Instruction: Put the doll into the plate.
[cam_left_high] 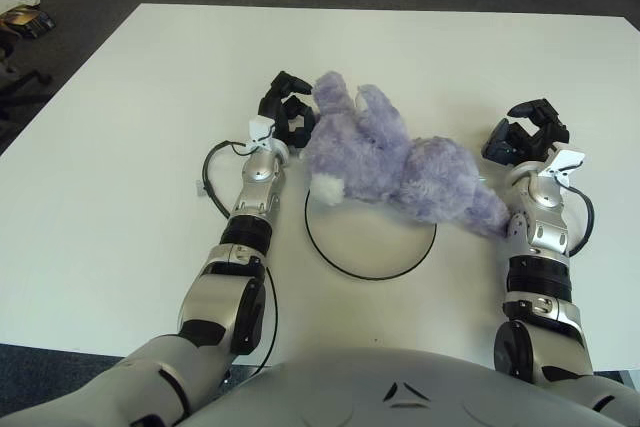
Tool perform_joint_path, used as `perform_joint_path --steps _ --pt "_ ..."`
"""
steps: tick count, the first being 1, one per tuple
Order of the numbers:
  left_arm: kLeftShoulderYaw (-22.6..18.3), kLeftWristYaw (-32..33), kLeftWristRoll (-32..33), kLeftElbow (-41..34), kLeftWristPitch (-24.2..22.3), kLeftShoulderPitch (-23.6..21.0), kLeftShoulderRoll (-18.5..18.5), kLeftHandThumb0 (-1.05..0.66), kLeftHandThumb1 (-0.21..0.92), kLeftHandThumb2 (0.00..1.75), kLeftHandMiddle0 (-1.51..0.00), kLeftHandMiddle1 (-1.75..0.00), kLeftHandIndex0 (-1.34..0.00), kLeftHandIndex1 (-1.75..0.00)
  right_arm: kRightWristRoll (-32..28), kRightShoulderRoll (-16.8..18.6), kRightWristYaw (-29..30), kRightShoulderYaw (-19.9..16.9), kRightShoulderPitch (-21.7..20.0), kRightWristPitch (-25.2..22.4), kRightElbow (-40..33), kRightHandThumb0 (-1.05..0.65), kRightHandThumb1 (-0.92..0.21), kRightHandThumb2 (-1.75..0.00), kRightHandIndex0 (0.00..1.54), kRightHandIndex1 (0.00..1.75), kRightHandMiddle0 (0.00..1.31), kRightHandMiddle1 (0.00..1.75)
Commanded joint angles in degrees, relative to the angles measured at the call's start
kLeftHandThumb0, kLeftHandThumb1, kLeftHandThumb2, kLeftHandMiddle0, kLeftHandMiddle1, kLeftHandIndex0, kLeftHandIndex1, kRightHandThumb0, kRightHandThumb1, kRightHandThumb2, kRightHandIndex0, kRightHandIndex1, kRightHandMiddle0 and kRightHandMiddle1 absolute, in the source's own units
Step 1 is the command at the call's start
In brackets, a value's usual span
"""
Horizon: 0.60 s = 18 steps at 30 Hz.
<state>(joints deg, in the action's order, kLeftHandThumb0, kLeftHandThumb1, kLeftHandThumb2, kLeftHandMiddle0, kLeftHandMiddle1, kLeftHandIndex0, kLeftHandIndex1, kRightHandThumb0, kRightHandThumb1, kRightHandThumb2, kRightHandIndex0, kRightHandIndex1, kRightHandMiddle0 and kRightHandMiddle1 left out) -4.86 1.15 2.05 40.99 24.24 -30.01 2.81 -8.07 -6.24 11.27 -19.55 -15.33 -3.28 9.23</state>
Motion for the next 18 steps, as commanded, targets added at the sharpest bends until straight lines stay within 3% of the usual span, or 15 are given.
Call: perform_joint_path --steps 1,6,11,16,18 --pt "-0.36 1.05 0.19 0.67 0.26 -0.19 0.47 -0.01 0.11 1.56 -0.72 -1.75 -0.58 -1.74 -1.44 0.77 -0.36 0.91 2.03 -4.85 -6.39 -0.01 0.06 -1.75 0.88 1.75 0.69 1.74" --pt "-1.07 2.82 0.27 0.71 0.93 -0.09 0.9 -0.01 0.16 1.51 -0.65 -1.75 -0.59 -1.74 -1.06 1.07 -0.09 1.46 2.73 -8.1 -10.09 -0.01 0.06 -1.75 0.87 1.75 0.7 1.73" --pt "-1.66 5.1 -0.14 1.01 2.7 0.06 1.47 -0.01 0.05 1.61 -0.82 -1.75 -0.59 -1.69 -0.68 1.28 0.18 1.71 2.94 -9.68 -11.42 -0.01 0.06 -1.75 0.87 1.75 0.7 1.74" --pt "-2.01 8.01 -1.1 1.33 4.9 0.22 2.19 -0.01 0.03 1.63 -0.86 -1.75 -0.62 -1.65 -0.87 1.47 0.0 1.93 3.0 -11.33 -12.51 -0.01 0.06 -1.75 0.87 1.75 0.69 1.75" --pt "-2.04 8.42 -1.18 1.53 5.22 0.15 2.26 -0.01 0.1 1.57 -0.74 -1.75 -0.61 -1.7 -0.93 1.51 -0.13 1.92 3.03 -11.73 -12.76 -0.01 0.06 -1.75 0.87 1.75 0.69 1.75"
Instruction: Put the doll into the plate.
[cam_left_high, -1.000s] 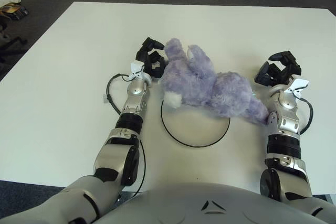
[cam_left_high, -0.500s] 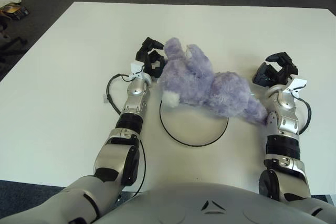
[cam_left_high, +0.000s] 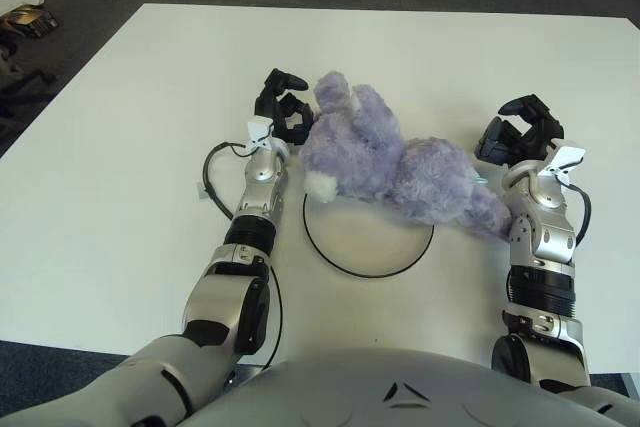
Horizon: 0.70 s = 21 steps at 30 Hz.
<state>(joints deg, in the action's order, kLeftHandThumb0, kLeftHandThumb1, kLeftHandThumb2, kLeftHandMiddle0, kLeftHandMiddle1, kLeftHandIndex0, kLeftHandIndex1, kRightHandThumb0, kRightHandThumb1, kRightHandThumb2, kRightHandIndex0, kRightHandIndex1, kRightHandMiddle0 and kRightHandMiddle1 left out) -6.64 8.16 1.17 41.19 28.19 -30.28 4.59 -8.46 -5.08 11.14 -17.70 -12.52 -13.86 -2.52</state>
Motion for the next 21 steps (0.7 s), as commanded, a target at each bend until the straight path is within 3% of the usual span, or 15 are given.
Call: perform_joint_path --steps 1,6,21 --pt "-0.26 1.79 -0.4 1.22 1.43 0.5 0.6 -0.01 0.12 1.54 -0.69 -1.75 -0.6 -1.71 -0.7 0.38 -0.15 0.07 0.25 -1.49 -1.23 -0.01 0.06 -1.75 0.87 1.75 0.69 1.75" --pt "-0.43 3.62 -0.58 0.37 1.66 0.86 1.31 -0.01 0.16 1.5 -0.62 -1.75 -0.6 -1.74 -1.38 0.41 -1.06 0.26 0.53 -3.62 -2.44 -0.01 0.06 -1.75 0.87 1.75 0.69 1.75" --pt "-0.29 9.08 -2.46 -1.65 0.71 1.71 2.15 -0.01 0.14 1.52 -0.63 -1.75 -0.61 -1.75 -2.15 0.55 -2.76 0.81 1.17 -7.28 -4.65 -0.01 0.07 -1.75 0.87 1.75 0.71 1.72"
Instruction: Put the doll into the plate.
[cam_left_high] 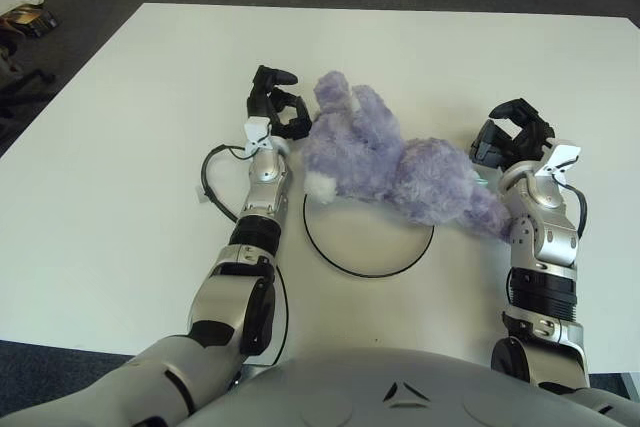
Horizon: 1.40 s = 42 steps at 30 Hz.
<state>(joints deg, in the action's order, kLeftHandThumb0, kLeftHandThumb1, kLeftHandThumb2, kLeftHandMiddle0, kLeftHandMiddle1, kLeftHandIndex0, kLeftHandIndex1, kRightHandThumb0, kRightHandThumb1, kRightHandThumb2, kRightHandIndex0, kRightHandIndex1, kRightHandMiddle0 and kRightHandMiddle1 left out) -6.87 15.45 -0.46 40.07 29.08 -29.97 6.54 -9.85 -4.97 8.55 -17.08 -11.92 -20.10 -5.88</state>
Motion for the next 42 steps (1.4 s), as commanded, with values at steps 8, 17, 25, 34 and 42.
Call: perform_joint_path --steps 8,17,25,34,42 --pt "0.01 5.65 -3.09 -1.33 0.28 1.94 0.37 -0.01 0.16 1.5 -0.61 -1.75 -0.6 -1.75 -0.72 0.86 -0.27 0.47 0.3 -1.67 -1.35 -0.01 0.07 -1.75 0.88 1.75 0.72 1.71" --pt "0.57 8.98 -5.53 -3.39 -2.9 2.95 0.09 -0.01 0.15 1.52 -0.63 -1.75 -0.61 -1.75 -0.34 1.18 -0.68 1.4 -0.34 -1.09 0.23 -0.01 0.07 -1.75 0.88 1.75 0.71 1.71" --pt "0.6 8.95 -5.07 -5.51 -5.79 3.73 0.23 -0.01 0.1 1.57 -0.66 -1.75 -0.65 -1.75 0.38 1.72 -0.6 2.2 -0.69 -0.34 1.35 -0.01 0.07 -1.75 0.88 1.75 0.71 1.71" --pt "0.69 3.95 -2.21 -8.42 -11.1 4.51 -0.48 -0.01 -0.01 1.67 -0.79 -1.75 -0.71 -1.69 1.99 2.64 0.08 3.79 -0.7 2.48 2.6 -0.01 0.07 -1.75 0.88 1.75 0.72 1.71" --pt "1.13 -2.49 0.1 -10.4 -13.53 5.64 -1.73 -0.01 -0.09 1.74 -0.94 -1.75 -0.74 -1.6 2.7 3.63 -1.5 4.57 -0.24 11.99 7.05 -0.01 0.07 -1.75 0.88 1.75 0.7 1.73"
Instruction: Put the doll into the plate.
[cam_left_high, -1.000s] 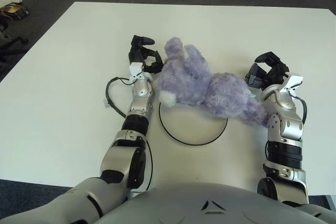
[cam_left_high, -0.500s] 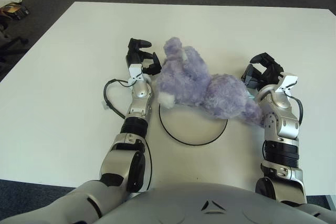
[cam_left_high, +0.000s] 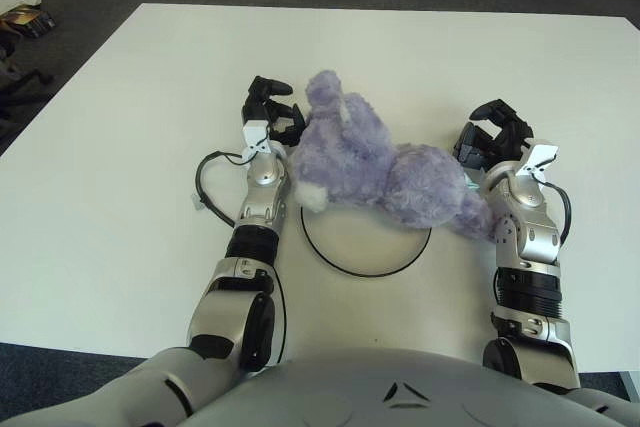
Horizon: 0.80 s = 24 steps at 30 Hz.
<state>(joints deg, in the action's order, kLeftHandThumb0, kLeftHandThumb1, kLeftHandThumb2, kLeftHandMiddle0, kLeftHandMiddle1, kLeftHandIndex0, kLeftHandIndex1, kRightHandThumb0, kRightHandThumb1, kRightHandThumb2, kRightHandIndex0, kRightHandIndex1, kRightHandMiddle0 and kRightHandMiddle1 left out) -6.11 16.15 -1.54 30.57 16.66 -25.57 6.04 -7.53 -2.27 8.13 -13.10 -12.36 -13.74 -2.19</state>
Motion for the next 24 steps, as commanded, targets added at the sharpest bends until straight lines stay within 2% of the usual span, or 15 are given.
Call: perform_joint_path --steps 1,3,6,11,13,15,24 --pt "0.49 -4.29 1.53 -1.0 -1.29 1.33 -1.49 -0.01 -0.1 1.74 -0.94 -1.75 -0.74 -1.6 0.21 1.07 -1.6 0.57 0.3 7.69 4.46 -0.01 0.07 -1.75 0.88 1.75 0.7 1.72" --pt "0.53 -5.46 1.89 -1.21 -1.6 1.45 -1.71 -0.01 -0.1 1.75 -0.95 -1.75 -0.74 -1.6 0.02 1.16 -2.14 0.53 0.32 10.07 5.82 -0.26 -0.07 -1.6 1.08 1.75 0.7 1.74" --pt "0.54 -8.47 3.09 -1.02 -2.25 1.46 -2.37 -0.02 -0.1 1.75 -0.95 -1.75 -0.74 -1.6 -0.83 1.68 -3.92 0.15 0.36 16.37 9.11 -0.43 -0.18 -1.49 1.22 1.75 0.69 1.74" --pt "0.47 -11.53 4.47 -0.3 -2.36 1.31 -2.99 -0.02 -0.1 1.75 -0.95 -1.75 -0.75 -1.59 -1.05 1.52 -5.79 0.04 0.03 22.63 13.05 -0.5 -0.22 -1.44 1.28 1.75 0.69 1.75" --pt "0.4 -12.36 4.83 -0.08 -2.01 1.29 -3.08 -0.01 0.0 1.67 -0.79 -1.75 -0.71 -1.68 -1.0 1.29 -6.42 0.11 -0.07 24.33 14.23 -0.51 -0.23 -1.43 1.29 1.75 0.69 1.75" --pt "0.31 -13.01 5.16 0.12 -1.65 1.26 -3.11 -0.01 0.03 1.64 -0.74 -1.75 -0.69 -1.71 -0.88 1.12 -6.88 0.17 -0.17 25.75 15.17 -0.51 -0.23 -1.43 1.29 1.75 0.69 1.75" --pt "-0.01 -13.91 5.66 1.41 -1.23 0.42 -3.34 -0.01 0.09 1.58 -0.67 -1.75 -0.65 -1.75 -0.37 0.63 -7.51 0.28 -0.36 29.1 17.6 -0.52 -0.23 -1.43 1.29 1.75 0.69 1.75"
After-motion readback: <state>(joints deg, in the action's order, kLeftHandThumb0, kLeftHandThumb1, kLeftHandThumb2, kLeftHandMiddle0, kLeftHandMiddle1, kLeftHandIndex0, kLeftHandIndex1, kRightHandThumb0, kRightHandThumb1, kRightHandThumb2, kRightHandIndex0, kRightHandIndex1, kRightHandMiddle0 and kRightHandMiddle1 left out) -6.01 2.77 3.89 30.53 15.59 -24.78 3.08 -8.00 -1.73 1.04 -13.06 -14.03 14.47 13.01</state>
